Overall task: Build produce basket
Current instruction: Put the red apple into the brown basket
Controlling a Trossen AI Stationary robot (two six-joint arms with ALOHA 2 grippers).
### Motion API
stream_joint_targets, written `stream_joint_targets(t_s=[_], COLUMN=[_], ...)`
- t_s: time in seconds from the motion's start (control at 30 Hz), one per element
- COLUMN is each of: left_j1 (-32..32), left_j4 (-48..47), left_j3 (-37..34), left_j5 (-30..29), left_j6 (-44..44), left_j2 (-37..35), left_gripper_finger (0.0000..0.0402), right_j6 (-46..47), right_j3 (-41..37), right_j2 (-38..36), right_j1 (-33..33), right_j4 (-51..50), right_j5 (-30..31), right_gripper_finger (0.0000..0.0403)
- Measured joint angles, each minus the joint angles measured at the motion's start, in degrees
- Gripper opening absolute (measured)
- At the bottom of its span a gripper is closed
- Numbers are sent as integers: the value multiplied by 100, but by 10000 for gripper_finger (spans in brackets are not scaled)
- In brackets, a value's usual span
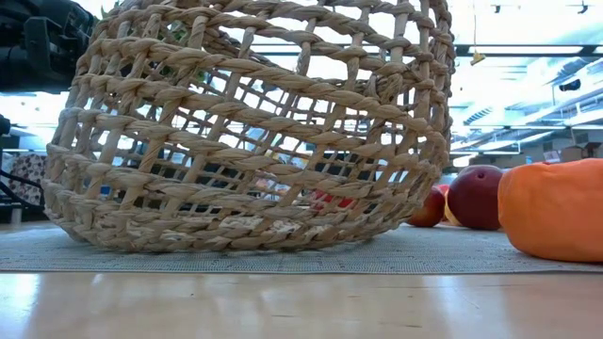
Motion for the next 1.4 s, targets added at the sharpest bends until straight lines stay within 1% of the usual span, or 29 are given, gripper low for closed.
stream_joint_targets(t_s=[0.13,0.3,0.5,0.67,0.9,1.07,1.27,1.4], left_j1=[-1,-2,0,0,-1,0,0,-1], left_j4=[0,-15,-27,-26,-26,-24,-24,-22], left_j3=[0,1,1,0,1,2,0,0], left_j5=[-1,-2,-1,0,0,-2,-2,-2], left_j6=[0,0,-1,-1,0,-1,-1,-1], left_j2=[1,-1,-1,0,0,1,1,-1], left_gripper_finger=[160,160,160,160,160,160,160,160], right_j6=[290,351,721,846,617,617,969,1148], right_j3=[-2,-4,-4,-4,-4,-4,-4,-7], right_j2=[151,211,206,176,173,174,195,207], right_j1=[-155,-122,-71,73,305,345,343,367], right_j4=[-133,-257,-354,-532,-515,-514,-612,-977], right_j5=[-681,-933,-961,-759,-748,-742,-775,-791], right_gripper_finger=[332,332,332,332,332,332,332,332])
